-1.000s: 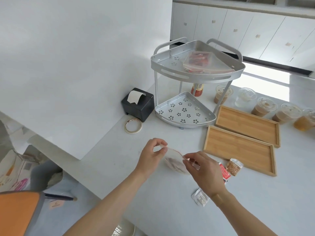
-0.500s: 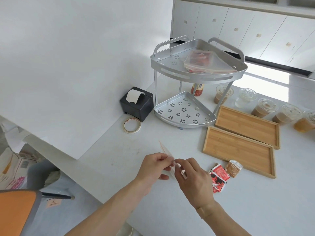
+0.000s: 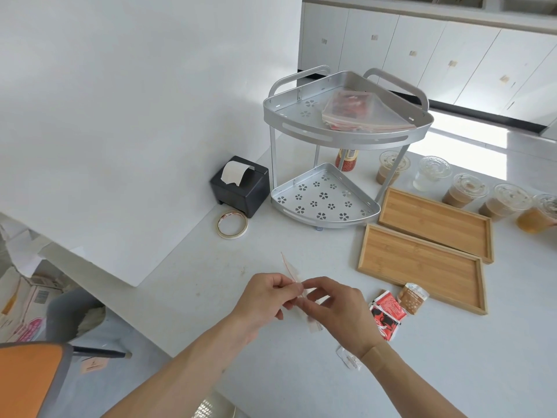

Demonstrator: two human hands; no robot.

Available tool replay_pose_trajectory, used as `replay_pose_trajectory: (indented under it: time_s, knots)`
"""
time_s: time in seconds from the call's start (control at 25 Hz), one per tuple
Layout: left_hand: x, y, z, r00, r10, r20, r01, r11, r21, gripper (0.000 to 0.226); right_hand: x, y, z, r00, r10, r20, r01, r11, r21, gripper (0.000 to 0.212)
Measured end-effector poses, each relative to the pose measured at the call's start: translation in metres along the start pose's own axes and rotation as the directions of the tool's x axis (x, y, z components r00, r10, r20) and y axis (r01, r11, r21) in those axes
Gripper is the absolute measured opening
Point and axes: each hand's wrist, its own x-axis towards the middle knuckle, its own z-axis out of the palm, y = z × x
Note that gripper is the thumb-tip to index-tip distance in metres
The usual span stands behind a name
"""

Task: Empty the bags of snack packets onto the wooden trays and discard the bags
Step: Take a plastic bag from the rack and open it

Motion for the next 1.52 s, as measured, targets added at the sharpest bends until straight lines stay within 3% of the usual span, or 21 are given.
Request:
replay_pose_trajectory:
  time_s: [0.24, 0.48, 0.56, 0.64, 0.76, 0.92, 1.04, 1.28, 1.4, 1.52]
  knots:
    - [0.002, -0.006, -0.008, 0.984, 0.130, 0.122, -0.144, 0.983, 0.117, 0.015, 0.007, -0.001, -0.009, 0.961, 0.164, 0.221, -0.223, 0.934, 0.279, 0.012]
    - [0.005, -0.005, -0.010, 0.971, 0.159, 0.176, -0.197, 0.954, 0.225, 0.020, 0.007, 0.000, -0.014, 0.944, 0.190, 0.268, -0.260, 0.931, 0.255, 0.015]
    - [0.005, -0.003, -0.010, 0.969, 0.153, 0.195, -0.204, 0.939, 0.278, 0.023, 0.006, -0.001, -0.011, 0.967, 0.159, 0.201, -0.190, 0.971, 0.147, 0.016]
    - [0.005, 0.000, -0.009, 0.967, 0.155, 0.202, -0.221, 0.905, 0.364, 0.021, 0.005, -0.003, -0.007, 0.990, 0.067, 0.124, -0.052, 0.991, -0.125, 0.021]
    - [0.006, 0.008, -0.007, 0.961, 0.198, 0.192, -0.272, 0.805, 0.527, 0.017, 0.005, -0.006, -0.003, 0.997, -0.064, 0.053, 0.081, 0.893, -0.442, 0.025]
    - [0.003, 0.016, -0.008, 0.949, 0.200, 0.243, -0.312, 0.701, 0.642, 0.013, 0.015, -0.016, -0.011, 0.988, -0.030, 0.153, 0.108, 0.839, -0.533, 0.022]
    - [0.001, 0.019, -0.005, 0.951, 0.183, 0.248, -0.303, 0.701, 0.646, 0.017, 0.021, -0.021, -0.017, 0.975, 0.031, 0.221, 0.085, 0.864, -0.496, 0.020]
    - [0.006, 0.025, -0.003, 0.969, 0.212, 0.128, -0.243, 0.720, 0.650, 0.025, 0.023, -0.015, -0.022, 0.998, -0.056, 0.014, 0.055, 0.874, -0.483, 0.024]
    - [0.010, 0.026, -0.020, 0.975, 0.222, 0.012, -0.166, 0.694, 0.701, 0.021, 0.023, -0.005, -0.046, 0.993, -0.060, -0.100, -0.013, 0.795, -0.607, 0.026]
    - [0.011, 0.030, -0.036, 0.974, 0.226, -0.005, -0.148, 0.656, 0.740, 0.020, 0.022, 0.001, -0.066, 0.988, -0.080, -0.129, -0.038, 0.691, -0.721, 0.025]
